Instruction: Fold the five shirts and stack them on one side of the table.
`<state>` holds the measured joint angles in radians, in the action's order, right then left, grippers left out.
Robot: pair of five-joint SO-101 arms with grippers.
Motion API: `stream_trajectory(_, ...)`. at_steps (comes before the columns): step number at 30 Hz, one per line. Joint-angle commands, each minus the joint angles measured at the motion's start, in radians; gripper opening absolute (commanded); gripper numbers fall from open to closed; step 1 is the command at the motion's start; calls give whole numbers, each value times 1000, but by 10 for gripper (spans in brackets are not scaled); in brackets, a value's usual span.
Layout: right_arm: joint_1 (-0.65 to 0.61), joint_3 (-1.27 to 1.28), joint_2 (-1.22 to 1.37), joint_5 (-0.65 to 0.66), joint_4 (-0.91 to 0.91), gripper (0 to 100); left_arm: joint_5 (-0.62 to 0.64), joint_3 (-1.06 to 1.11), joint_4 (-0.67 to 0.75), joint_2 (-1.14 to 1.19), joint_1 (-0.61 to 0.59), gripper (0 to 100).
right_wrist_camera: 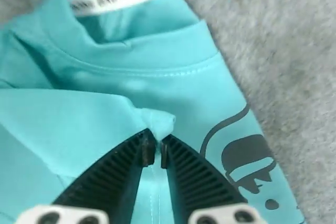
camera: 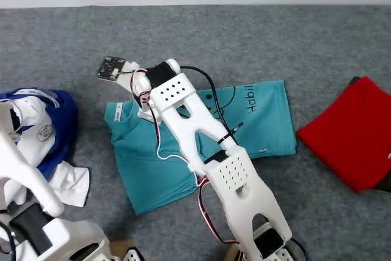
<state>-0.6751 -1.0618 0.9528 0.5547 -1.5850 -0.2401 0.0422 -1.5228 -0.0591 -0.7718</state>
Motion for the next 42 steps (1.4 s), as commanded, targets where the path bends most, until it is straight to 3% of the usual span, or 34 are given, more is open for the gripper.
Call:
stream_trajectory(1,22,-31,-10,-8,4,57,-9,-4,18,-5,6,33)
stream_trajectory(6,22,-35,-24,-66,-53,158,-9,-4,18,-5,6,36)
stream_trajectory(12,33,-140,-47,-83,-213,169,-11,-4,15,-9,6,36)
stream_trajectory(17,16,-140,-70,-83,-214,86,-11,-4,17,-8,8,36)
stream_trajectory(22,1,23,-88,-83,-214,13,-11,-5,14,-8,6,36)
stream_trajectory(33,44,344,-208,-84,-211,9,-11,-5,26,-6,6,36)
stream_trajectory(42,-18,410,-185,-87,-211,9,-11,-5,48,-6,18,36)
